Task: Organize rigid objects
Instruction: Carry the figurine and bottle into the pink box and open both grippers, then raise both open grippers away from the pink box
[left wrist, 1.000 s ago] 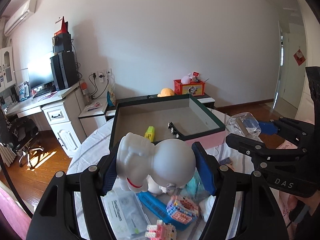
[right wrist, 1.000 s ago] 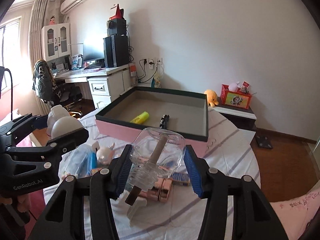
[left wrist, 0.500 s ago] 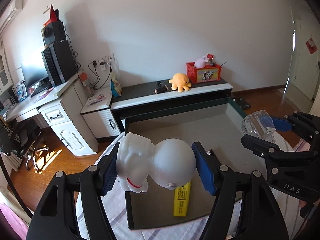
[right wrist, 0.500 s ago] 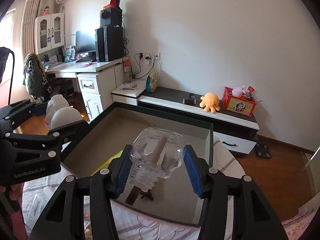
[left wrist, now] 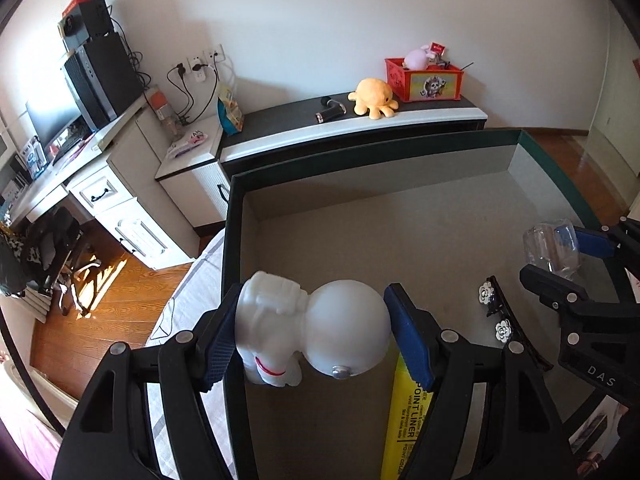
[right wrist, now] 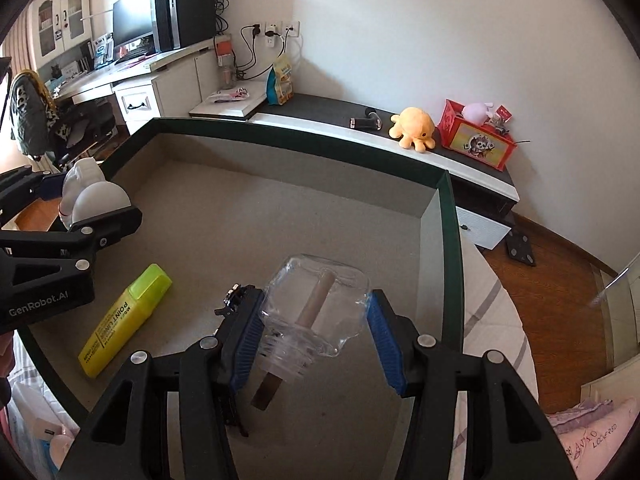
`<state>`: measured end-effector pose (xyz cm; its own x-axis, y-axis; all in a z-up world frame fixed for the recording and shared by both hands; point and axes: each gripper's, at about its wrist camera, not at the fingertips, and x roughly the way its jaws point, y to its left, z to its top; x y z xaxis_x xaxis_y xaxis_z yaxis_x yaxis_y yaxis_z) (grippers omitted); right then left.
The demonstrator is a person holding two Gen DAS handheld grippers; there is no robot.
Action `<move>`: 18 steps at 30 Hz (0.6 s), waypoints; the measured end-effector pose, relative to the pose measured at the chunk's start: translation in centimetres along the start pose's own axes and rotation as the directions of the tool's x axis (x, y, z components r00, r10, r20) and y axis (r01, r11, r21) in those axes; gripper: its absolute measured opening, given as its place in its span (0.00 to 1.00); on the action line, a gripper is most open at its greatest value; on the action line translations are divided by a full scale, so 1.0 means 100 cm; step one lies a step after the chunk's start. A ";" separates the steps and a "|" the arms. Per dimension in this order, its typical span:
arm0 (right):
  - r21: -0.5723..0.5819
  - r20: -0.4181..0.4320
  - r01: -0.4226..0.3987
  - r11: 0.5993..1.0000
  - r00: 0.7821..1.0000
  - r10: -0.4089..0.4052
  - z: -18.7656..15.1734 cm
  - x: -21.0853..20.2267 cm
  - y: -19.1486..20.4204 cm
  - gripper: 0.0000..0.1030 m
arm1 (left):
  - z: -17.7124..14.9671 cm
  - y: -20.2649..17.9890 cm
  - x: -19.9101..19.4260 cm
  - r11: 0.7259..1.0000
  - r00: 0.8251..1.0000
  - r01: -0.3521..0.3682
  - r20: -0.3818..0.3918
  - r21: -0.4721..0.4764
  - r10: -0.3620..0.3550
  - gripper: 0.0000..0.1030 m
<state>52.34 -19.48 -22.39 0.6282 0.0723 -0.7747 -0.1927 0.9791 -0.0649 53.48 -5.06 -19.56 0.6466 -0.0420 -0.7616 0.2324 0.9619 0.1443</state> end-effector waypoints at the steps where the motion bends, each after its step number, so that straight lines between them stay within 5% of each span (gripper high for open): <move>1: 0.011 0.006 -0.005 1.000 1.000 0.005 0.000 0.000 -0.002 0.52 | -0.001 0.000 -0.004 1.000 1.000 0.005 0.018 -0.002 -0.005 0.76; 4: 0.056 0.031 -0.012 0.998 0.999 0.010 -0.004 -0.007 -0.007 0.56 | -0.003 0.001 -0.021 1.000 0.998 -0.013 0.063 0.002 0.013 0.89; 8: 0.084 0.125 -0.013 0.996 0.992 0.003 -0.013 -0.044 -0.008 0.80 | -0.013 0.004 -0.065 0.999 0.987 -0.023 0.158 -0.029 0.027 0.96; 10: 0.102 0.186 -0.031 0.994 0.983 0.012 -0.022 -0.074 -0.005 0.80 | -0.025 0.006 -0.097 0.998 0.973 -0.025 0.227 -0.059 0.038 1.00; 13: 0.119 0.285 -0.045 0.992 0.959 0.009 -0.041 -0.123 0.005 0.86 | -0.049 0.008 -0.144 0.995 0.947 -0.023 0.318 -0.097 0.053 1.00; 15: 0.121 0.351 -0.057 0.991 0.936 0.012 -0.057 -0.156 0.016 1.00 | -0.069 0.007 -0.175 0.994 0.927 -0.015 0.371 -0.111 0.055 1.00; 18: 0.098 0.439 -0.041 0.994 0.898 -0.007 -0.081 -0.201 0.036 1.00 | -0.097 0.004 -0.215 0.992 0.901 -0.014 0.427 -0.127 0.068 1.00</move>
<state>32.92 -18.92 -12.14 0.8967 0.1418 -0.4194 -0.1429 0.9893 0.0289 32.60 -1.13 -9.27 0.9093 -0.0881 -0.4068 0.1288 0.9889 0.0738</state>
